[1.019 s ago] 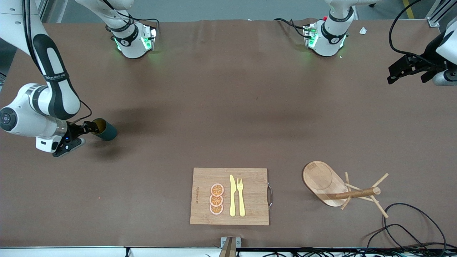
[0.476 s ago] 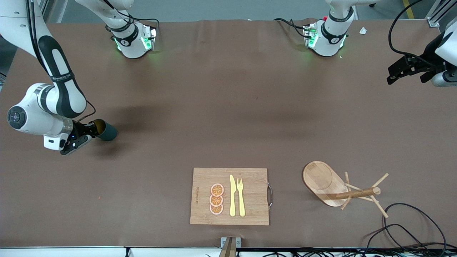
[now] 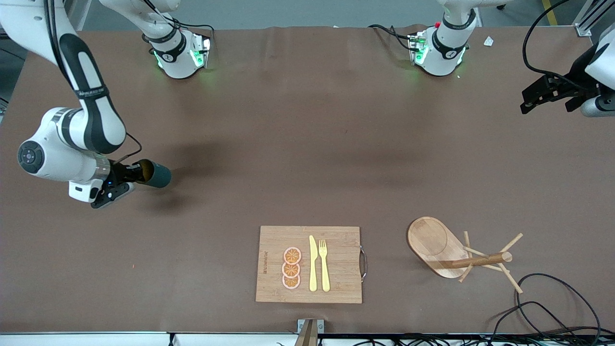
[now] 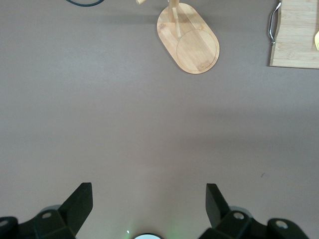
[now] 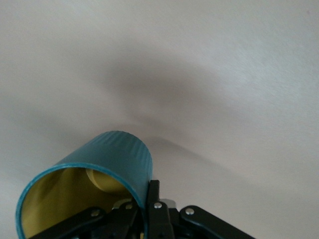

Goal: Pass cup and hang on rack
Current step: 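Lift the mug with the right gripper and carry it toward table center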

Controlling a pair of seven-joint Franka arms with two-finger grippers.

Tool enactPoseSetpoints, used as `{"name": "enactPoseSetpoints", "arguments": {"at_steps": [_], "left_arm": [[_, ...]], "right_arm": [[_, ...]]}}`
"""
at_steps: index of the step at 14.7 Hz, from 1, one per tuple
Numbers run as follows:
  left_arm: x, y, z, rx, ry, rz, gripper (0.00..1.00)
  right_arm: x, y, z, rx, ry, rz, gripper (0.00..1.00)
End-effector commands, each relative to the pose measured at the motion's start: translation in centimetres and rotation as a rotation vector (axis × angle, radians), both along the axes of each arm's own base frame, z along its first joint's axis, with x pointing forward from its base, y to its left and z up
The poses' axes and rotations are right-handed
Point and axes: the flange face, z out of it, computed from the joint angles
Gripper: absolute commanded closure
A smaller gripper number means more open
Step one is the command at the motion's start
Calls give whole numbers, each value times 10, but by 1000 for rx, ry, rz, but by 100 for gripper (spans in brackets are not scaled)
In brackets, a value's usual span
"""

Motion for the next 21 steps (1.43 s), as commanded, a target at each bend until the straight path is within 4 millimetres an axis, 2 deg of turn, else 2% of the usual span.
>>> {"name": "enactPoseSetpoints", "arguments": {"at_steps": [1,5,7,10,13,17,21], "left_arm": [[-1,1,2,-19,3,-1,0],[-1,1,2,-19,1,-1,0],[-1,0,2,-19,1,1,0],[0,0,3,-20,-5,1,0],[1,1,4,-21,-15,-1,0],[4,2,3,-19,-13,-2,0],[4,2,4,-16,-14,-2,0]], "right_arm": [[-10,58,29,-17,6,-101,100],[-17,156,44,-65,2,-240,100],[-21,212,56,-77,-18,-293,100],[-29,281,70,-67,-51,-281,100],[-34,345,63,-56,-67,-201,100],[-42,425,47,-72,-65,-305,100],[-44,470,24,-66,-82,-357,100]]}}
